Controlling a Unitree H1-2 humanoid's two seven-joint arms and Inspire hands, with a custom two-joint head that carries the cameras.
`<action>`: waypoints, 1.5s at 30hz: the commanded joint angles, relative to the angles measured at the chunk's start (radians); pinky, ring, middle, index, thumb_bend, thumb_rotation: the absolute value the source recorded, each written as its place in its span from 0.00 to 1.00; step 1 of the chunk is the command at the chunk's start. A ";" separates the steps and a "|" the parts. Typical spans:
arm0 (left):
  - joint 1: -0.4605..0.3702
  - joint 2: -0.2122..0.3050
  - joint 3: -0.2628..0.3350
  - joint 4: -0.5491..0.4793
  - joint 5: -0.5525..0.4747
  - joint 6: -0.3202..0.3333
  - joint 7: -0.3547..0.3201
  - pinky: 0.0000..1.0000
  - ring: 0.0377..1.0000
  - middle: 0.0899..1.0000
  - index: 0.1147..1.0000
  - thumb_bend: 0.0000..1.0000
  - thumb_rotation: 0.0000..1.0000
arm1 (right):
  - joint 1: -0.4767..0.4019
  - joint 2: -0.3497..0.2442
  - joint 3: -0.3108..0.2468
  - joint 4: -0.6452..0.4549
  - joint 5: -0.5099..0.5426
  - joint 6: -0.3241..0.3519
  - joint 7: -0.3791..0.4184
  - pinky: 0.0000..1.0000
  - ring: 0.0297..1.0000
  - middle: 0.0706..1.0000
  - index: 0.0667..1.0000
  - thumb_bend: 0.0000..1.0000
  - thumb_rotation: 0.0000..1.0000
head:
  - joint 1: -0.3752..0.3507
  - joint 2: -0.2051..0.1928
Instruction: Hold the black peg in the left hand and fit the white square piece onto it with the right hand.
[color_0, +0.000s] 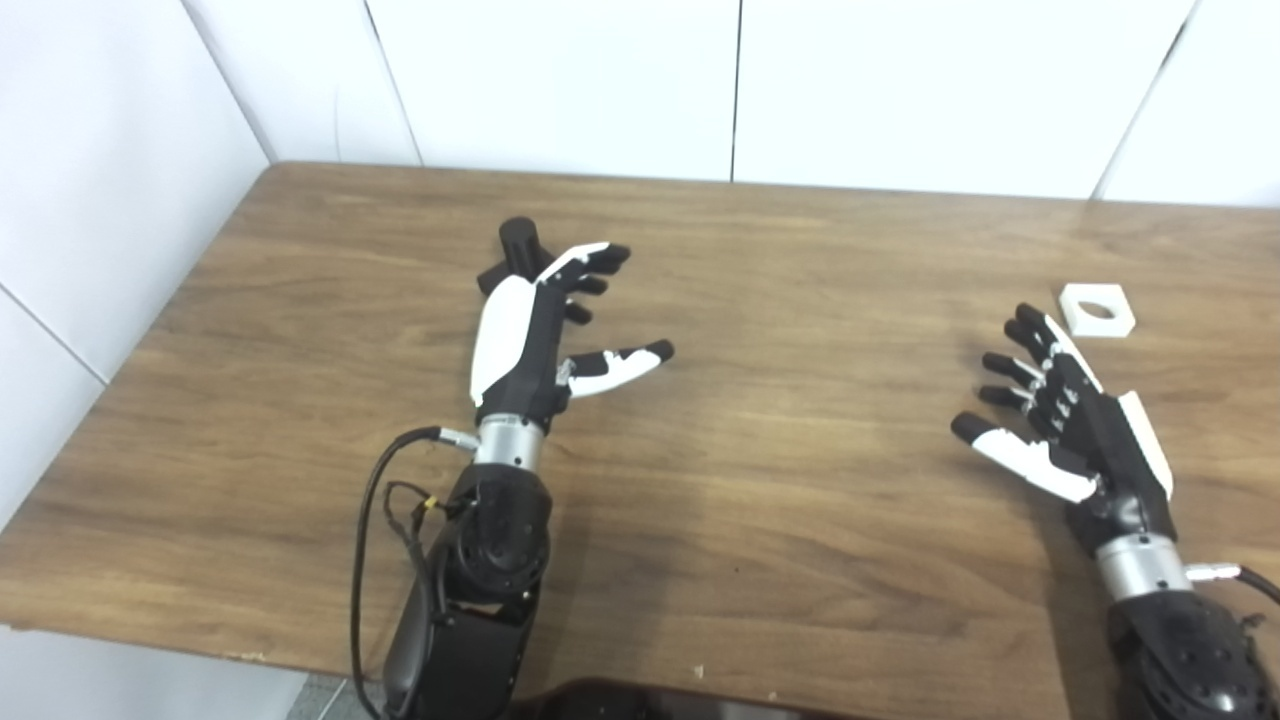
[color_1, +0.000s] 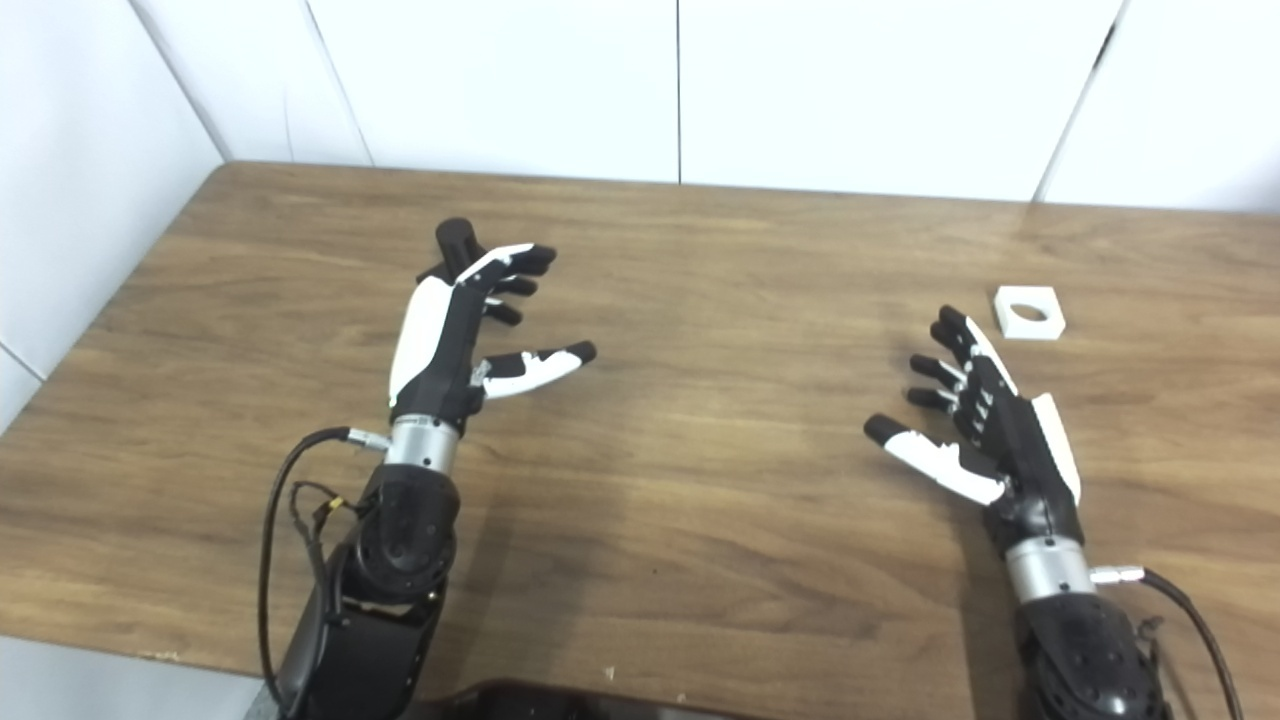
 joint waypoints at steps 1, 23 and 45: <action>-0.055 0.013 0.010 -0.030 0.034 0.003 0.039 0.60 0.72 0.74 0.70 0.72 0.16 | -0.028 -0.007 -0.004 -0.004 0.011 -0.034 0.006 0.74 0.83 0.92 0.92 0.88 0.35 | 0.003 0.002; -0.219 0.136 0.083 0.034 0.105 0.102 0.085 0.59 0.75 0.76 0.68 0.72 0.21 | -0.028 -0.021 -0.012 0.003 0.027 -0.034 0.009 0.73 0.82 0.91 0.91 0.88 0.35 | 0.001 0.000; -0.299 0.248 0.025 0.151 0.221 0.238 0.063 0.75 0.84 0.85 0.68 0.77 0.34 | -0.015 -0.019 -0.020 -0.017 0.033 -0.028 0.007 0.72 0.80 0.91 0.91 0.87 0.34 | -0.011 -0.004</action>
